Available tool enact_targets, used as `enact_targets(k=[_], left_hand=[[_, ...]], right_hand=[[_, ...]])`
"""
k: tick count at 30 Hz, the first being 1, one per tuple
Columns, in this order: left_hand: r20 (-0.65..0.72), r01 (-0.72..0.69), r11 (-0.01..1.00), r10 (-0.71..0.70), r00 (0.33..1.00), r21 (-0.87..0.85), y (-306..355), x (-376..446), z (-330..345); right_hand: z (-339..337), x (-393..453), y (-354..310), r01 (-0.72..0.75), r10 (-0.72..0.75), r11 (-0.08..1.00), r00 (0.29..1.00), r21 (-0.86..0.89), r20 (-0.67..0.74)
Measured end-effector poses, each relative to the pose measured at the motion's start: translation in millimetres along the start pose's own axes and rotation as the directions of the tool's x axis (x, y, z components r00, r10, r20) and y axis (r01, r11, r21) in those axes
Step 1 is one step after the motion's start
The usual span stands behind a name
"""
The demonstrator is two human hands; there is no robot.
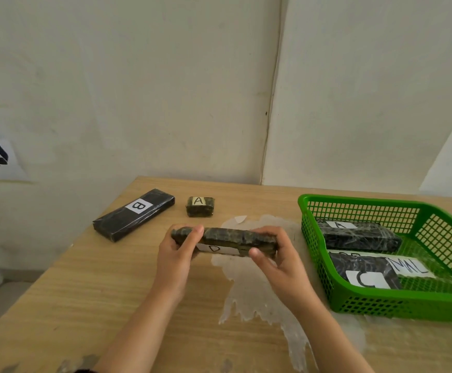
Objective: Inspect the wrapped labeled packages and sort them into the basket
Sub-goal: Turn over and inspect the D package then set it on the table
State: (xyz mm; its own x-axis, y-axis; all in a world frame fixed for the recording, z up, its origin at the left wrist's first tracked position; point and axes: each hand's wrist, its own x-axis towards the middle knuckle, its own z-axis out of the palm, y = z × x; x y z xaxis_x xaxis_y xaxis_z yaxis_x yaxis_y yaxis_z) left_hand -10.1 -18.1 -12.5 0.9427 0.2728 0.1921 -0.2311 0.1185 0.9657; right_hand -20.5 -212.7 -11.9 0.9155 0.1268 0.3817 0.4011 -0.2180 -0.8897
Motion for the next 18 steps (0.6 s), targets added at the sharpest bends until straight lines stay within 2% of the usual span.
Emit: enact_targets(k=[2, 5, 9, 13, 16, 18], left_hand=[[-0.032, -0.124, 0.991, 0.125, 0.992, 0.043, 0, -3, 1], [-0.037, -0.231, 0.972, 0.232, 0.972, 0.033, 0, -6, 1], [0.021, -0.267, 0.964, 0.267, 0.963, -0.005, -2, -8, 1], [-0.006, -0.312, 0.947, 0.312, 0.950, -0.071, 0, -15, 11], [-0.065, -0.338, 0.937, 0.333, 0.941, -0.090, 0, -11, 9], [-0.076, -0.272, 0.944, 0.262, 0.962, -0.188, -1, -7, 6]], right_hand=[[5, -3, 1, -0.055, 0.054, 0.998, 0.998, 0.012, 0.045], [8, 1, 1, -0.121, 0.123, 0.990, 0.992, 0.077, -0.023], [4, 3, 4, -0.088, 0.103, 0.987, 0.989, 0.131, -0.107], [4, 0, 3, -0.026, 0.044, 0.989, 0.991, 0.144, -0.126], [4, -3, 2, -0.031, 0.039, 0.985, 0.998, 0.170, -0.045], [3, -3, 5, -0.031, 0.025, 0.981, 0.999, 0.193, 0.032]])
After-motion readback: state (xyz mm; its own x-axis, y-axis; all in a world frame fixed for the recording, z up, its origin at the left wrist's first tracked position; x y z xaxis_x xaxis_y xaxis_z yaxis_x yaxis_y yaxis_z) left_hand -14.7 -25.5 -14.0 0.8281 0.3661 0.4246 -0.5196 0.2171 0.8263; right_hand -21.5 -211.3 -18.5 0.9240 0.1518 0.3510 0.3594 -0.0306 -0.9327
